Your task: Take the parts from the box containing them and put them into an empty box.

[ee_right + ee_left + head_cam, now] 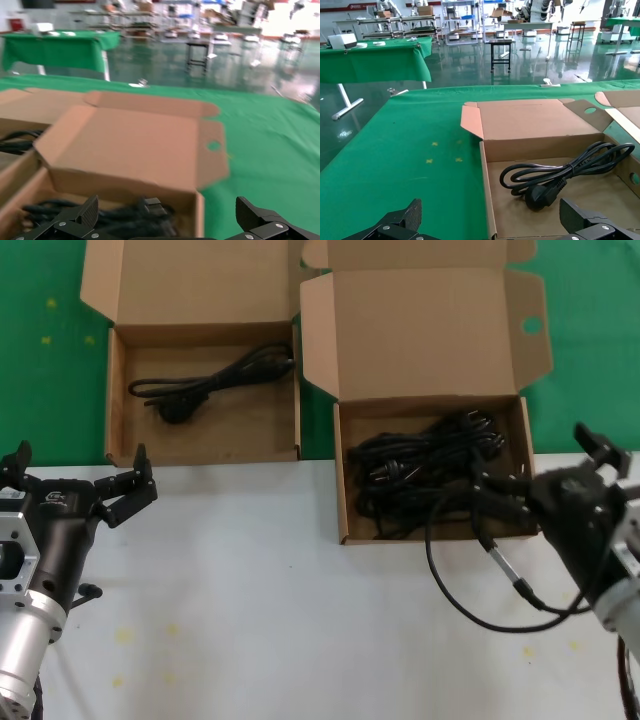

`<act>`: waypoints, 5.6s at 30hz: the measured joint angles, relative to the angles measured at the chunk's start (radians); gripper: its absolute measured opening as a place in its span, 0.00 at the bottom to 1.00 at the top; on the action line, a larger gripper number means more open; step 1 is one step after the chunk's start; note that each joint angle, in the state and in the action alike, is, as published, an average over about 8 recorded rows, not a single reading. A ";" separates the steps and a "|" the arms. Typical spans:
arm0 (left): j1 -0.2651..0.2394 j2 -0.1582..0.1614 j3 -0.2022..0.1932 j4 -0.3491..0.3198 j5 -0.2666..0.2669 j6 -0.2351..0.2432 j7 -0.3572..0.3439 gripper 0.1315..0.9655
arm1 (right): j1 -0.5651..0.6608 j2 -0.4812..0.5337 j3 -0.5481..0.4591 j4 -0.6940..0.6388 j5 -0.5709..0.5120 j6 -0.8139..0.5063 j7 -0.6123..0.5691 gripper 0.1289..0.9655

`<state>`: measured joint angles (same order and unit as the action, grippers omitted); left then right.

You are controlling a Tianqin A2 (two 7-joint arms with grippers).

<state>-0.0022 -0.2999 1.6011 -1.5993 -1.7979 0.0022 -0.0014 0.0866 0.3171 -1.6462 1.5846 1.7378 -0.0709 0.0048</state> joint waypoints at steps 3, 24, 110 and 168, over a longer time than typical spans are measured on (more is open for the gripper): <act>0.001 0.000 0.000 0.000 -0.001 -0.001 0.001 1.00 | -0.031 -0.006 0.017 0.006 0.022 0.026 -0.002 1.00; 0.001 0.000 -0.001 0.000 -0.001 -0.001 0.001 1.00 | -0.053 -0.011 0.029 0.010 0.038 0.044 -0.003 1.00; 0.001 0.000 -0.001 0.000 -0.001 -0.001 0.001 1.00 | -0.053 -0.011 0.029 0.010 0.038 0.044 -0.003 1.00; 0.001 0.000 -0.001 0.000 -0.001 -0.001 0.001 1.00 | -0.053 -0.011 0.029 0.010 0.038 0.044 -0.003 1.00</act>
<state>-0.0008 -0.3000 1.6004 -1.5997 -1.7992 0.0008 -0.0005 0.0333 0.3066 -1.6177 1.5941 1.7762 -0.0271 0.0018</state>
